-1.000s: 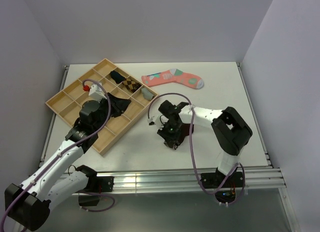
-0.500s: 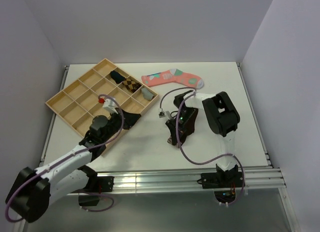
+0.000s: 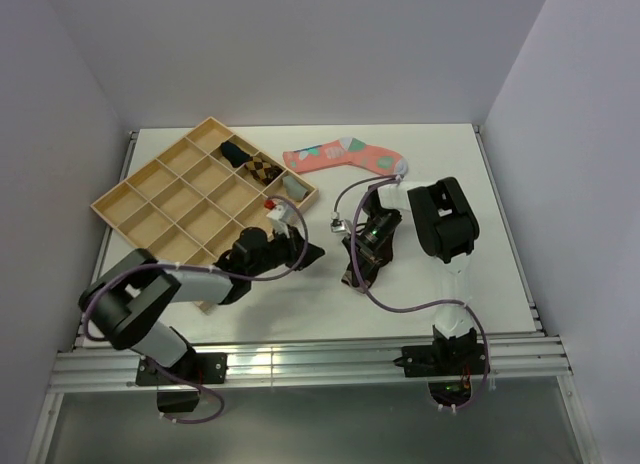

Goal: Roll the socks
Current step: Roll the sock at the center of the board.

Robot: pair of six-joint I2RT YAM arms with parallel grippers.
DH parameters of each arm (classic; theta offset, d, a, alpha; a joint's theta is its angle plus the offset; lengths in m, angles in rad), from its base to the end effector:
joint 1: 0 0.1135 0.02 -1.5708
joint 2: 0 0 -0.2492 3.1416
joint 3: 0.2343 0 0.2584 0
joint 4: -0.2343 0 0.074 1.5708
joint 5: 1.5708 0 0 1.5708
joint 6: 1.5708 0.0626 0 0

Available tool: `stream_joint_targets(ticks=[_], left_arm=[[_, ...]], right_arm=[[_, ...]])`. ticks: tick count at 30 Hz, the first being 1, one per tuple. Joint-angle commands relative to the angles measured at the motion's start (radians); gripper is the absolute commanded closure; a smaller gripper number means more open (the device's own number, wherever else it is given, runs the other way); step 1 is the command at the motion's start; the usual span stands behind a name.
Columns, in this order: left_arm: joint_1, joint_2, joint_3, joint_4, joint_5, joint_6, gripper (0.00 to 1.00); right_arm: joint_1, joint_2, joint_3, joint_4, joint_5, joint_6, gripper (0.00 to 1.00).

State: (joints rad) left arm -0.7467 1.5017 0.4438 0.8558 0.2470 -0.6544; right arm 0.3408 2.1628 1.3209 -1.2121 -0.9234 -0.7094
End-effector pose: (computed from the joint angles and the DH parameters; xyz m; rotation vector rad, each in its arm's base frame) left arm 0.2174 -0.2220 0.1455 0.2842 1.9180 -1.1976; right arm 0.2842 0.1538 0.0738 0.9974 -2.3390 -1.3485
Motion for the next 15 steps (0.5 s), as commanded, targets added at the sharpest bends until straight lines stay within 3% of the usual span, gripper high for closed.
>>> stream_joint_targets(ticks=[1, 8, 15], left_arm=[[-0.028, 0.106, 0.097, 0.089, 0.084, 0.088, 0.81], [-0.033, 0.293, 0.185, 0.107, 0.202, 0.122, 0.75], [-0.034, 0.379, 0.207, 0.149, 0.342, 0.107, 0.71]], right_arm=[[-0.013, 0.019, 0.015, -0.043, -0.026, -0.032, 0.76], [-0.025, 0.032, 0.014, -0.052, -0.028, -0.041, 0.76], [-0.031, 0.031, 0.011, -0.046, -0.025, -0.036, 0.76]])
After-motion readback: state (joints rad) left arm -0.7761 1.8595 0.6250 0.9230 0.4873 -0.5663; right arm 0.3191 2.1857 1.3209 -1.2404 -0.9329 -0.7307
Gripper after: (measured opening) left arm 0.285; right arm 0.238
